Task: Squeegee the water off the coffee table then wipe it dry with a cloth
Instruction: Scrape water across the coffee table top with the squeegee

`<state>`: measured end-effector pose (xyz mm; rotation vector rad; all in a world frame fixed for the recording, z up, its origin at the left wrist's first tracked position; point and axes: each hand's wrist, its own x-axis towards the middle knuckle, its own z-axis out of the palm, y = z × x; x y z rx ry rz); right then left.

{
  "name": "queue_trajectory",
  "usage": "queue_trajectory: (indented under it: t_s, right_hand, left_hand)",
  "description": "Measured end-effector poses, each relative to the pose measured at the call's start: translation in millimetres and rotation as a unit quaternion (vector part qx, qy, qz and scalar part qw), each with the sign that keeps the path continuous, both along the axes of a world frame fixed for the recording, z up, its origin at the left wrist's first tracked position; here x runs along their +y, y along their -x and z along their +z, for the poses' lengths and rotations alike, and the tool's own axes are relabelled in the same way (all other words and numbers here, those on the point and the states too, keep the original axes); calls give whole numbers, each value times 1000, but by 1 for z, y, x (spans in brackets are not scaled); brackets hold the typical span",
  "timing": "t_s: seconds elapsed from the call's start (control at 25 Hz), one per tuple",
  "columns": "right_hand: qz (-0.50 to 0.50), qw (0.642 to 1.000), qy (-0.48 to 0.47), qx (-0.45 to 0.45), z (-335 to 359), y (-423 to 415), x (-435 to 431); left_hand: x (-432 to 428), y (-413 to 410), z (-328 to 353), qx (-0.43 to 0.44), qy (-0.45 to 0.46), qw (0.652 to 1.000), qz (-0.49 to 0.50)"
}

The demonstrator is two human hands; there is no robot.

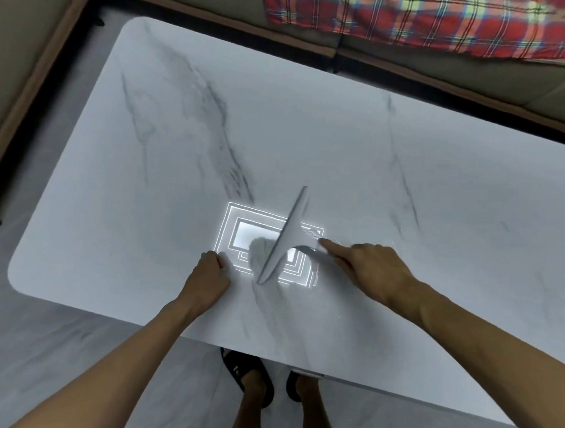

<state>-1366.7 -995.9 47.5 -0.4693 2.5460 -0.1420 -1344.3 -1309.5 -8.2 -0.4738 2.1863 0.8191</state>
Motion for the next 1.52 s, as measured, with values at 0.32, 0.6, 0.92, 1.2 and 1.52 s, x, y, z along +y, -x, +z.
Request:
queue_trajectory:
  t_s: [0.32,0.6,0.92,1.2,1.52]
  right_hand:
    - [-139,988,-63,-8,41,-51,87]
    - [67,995,64,-35,1,-49,-62]
    - [-16,1000,2,-16,5,-94,41]
    - [-61,996,-60,1,38,-130,120]
    - [184,980,70,-11,8,-92,-48]
  left_hand:
    - [21,-8,-2,26,17,998,-45]
    - [-3,-26,4,33,61,997,13]
    - [30,-61,-10,-32,14,997,-64]
    - [62,-76,-11,-23,13,998,-64]
    - [15,-113,22,148,100,962,207]
